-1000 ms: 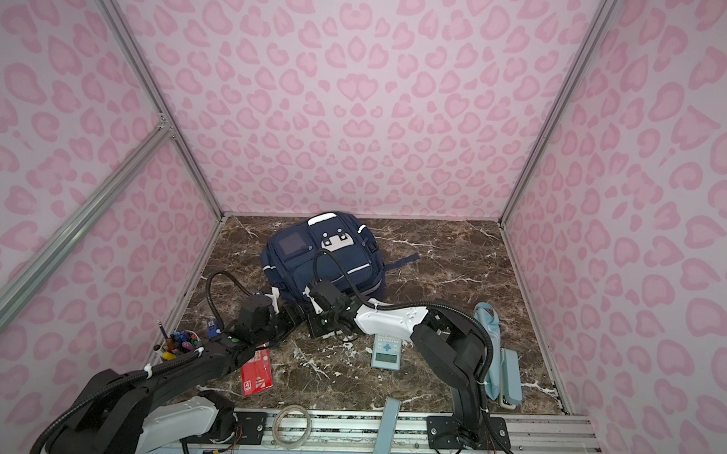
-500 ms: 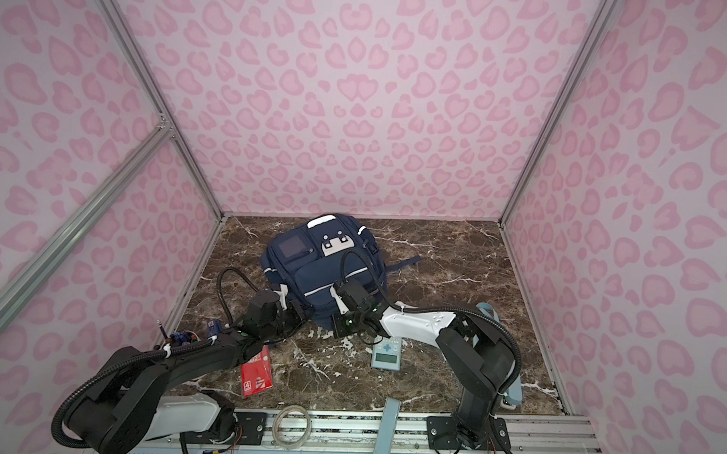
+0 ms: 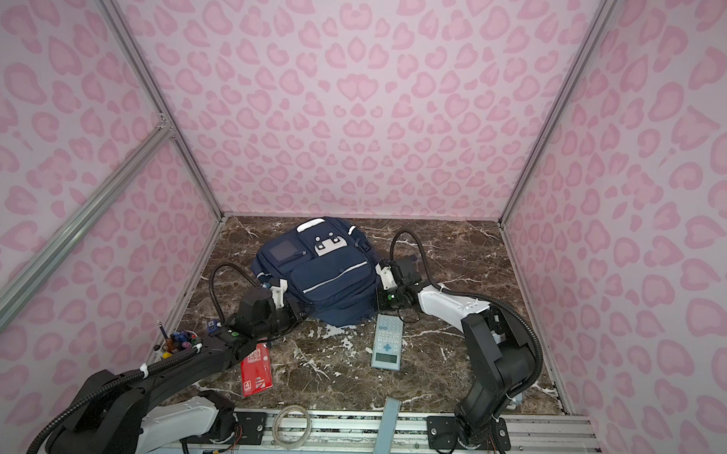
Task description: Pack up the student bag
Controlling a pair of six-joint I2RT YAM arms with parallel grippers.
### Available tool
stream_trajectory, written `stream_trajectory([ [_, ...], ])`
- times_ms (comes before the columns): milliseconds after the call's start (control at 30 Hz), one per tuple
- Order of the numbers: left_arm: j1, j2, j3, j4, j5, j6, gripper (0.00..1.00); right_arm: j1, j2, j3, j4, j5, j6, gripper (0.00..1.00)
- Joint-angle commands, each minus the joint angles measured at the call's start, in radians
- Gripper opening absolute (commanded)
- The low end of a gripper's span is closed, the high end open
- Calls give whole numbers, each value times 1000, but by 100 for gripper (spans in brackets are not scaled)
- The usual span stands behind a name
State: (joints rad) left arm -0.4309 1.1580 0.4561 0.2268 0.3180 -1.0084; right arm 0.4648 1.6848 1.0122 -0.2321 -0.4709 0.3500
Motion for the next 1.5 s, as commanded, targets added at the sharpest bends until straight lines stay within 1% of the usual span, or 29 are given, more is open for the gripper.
stream_trajectory([
  [0, 27, 6, 61, -114, -60, 108, 3, -10, -21, 12, -46, 152, -9, 0],
  [100, 94, 20, 100, -159, -78, 156, 5, 19, -78, -28, -80, 157, 14, 0],
  [133, 118, 29, 117, -172, -74, 172, 11, 40, -100, -47, -74, 151, 33, 0],
  [200, 132, 41, 167, -214, -106, 216, 25, 101, -127, -67, -56, 146, 84, 0],
  [233, 131, 43, 194, -239, -133, 234, 35, 143, -135, -69, -32, 158, 131, 0],
  [267, 131, 43, 218, -258, -153, 247, 49, 193, -135, -70, 8, 168, 186, 0],
  [300, 131, 39, 240, -288, -175, 259, 60, 247, -128, -63, 56, 169, 228, 0],
  [333, 130, 30, 254, -320, -195, 269, 66, 291, -119, -52, 92, 176, 262, 0],
  [400, 131, -13, 266, -387, -242, 287, 67, 375, -81, -11, 149, 202, 324, 0],
  [467, 131, -83, 241, -435, -242, 271, 67, 424, -43, 27, 185, 211, 343, 0],
  [533, 128, -160, 174, -410, -162, 194, 66, 455, 6, 76, 188, 226, 347, 0],
  [600, 114, -223, 78, -332, -33, 70, 65, 468, 51, 111, 196, 218, 351, 0],
  [667, 73, -261, -1, -254, -1, -50, 64, 477, 80, 126, 208, 207, 356, 0],
  [700, 42, -272, -25, -235, -24, -106, 65, 483, 90, 130, 216, 201, 356, 0],
  [733, 8, -276, -41, -219, -54, -138, 69, 491, 99, 132, 222, 197, 356, 0],
  [767, -25, -274, -51, -202, -93, -170, 78, 501, 104, 133, 228, 192, 354, 0],
  [800, -42, -263, -54, -197, -121, -202, 82, 513, 107, 134, 232, 192, 351, 0],
  [867, -50, -228, -59, -156, -135, -228, 82, 536, 110, 132, 236, 199, 346, 0],
  [900, -51, -211, -56, -148, -153, -240, 81, 543, 113, 128, 234, 201, 344, 0],
  [967, -51, -176, -39, -147, -195, -218, 79, 552, 113, 117, 245, 200, 349, 0],
  [1000, -50, -156, -27, -149, -214, -202, 74, 553, 110, 108, 252, 199, 352, 0],
  [1033, -49, -131, -20, -148, -222, -187, 64, 552, 106, 100, 255, 203, 353, 0],
  [1067, -48, -104, -4, -155, -222, -176, 47, 552, 102, 96, 250, 208, 351, 0],
  [1100, -46, -79, 5, -147, -212, -155, 22, 550, 99, 95, 239, 214, 346, 0],
  [1133, -48, -63, 17, -151, -206, -134, 8, 547, 95, 95, 229, 214, 338, 0],
  [1167, -52, -54, 31, -173, -200, -110, 3, 543, 90, 93, 215, 215, 326, 0],
  [1267, -79, -63, 78, -256, -208, -28, 2, 497, 63, 59, 203, 196, 299, 0],
  [1367, -74, -115, 50, -270, -191, -5, 2, 413, 22, -14, 218, 158, 284, 0],
  [1467, -68, -159, 28, -274, -158, 12, 2, 339, -12, -54, 173, 138, 230, 0],
])
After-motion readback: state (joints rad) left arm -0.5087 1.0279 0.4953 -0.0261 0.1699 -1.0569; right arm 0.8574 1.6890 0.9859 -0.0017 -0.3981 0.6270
